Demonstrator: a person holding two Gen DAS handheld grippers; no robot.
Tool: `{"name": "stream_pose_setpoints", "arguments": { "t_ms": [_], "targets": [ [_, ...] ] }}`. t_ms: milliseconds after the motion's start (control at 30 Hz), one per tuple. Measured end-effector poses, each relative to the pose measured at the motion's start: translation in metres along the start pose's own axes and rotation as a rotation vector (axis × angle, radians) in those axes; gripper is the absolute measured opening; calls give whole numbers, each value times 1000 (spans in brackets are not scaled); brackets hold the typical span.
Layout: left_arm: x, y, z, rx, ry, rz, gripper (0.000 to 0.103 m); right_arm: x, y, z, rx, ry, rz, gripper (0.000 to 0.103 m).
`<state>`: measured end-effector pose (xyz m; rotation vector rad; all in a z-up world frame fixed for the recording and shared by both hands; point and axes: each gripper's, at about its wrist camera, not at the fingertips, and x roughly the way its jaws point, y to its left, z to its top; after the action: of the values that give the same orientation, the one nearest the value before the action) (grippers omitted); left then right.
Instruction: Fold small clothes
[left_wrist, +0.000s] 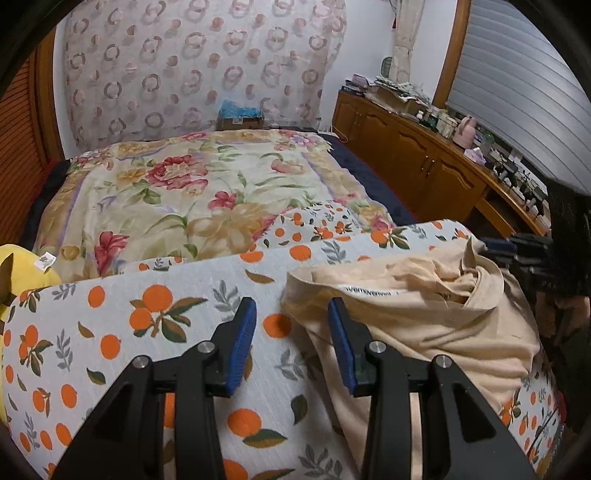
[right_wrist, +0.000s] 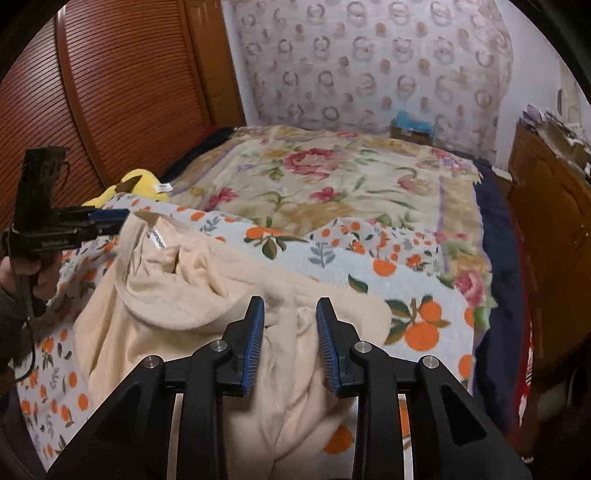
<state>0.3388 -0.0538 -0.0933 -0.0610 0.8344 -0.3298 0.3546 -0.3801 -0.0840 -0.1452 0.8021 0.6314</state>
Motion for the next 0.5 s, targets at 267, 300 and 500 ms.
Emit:
{"name": "stream_pose_setpoints", "arguments": {
  "t_ms": [267, 300, 500],
  "targets": [
    [-3, -3, -5, 3, 5, -8, 39, 2, 5, 2, -23, 24, -18, 35],
    [-3, -3, -5, 2, 5, -11, 39, 5, 3, 2, -11, 32, -19, 35],
    [-5, -10, -9, 12, 13, -28, 39, 11, -14, 2, 71, 10, 89, 4]
  ]
}}
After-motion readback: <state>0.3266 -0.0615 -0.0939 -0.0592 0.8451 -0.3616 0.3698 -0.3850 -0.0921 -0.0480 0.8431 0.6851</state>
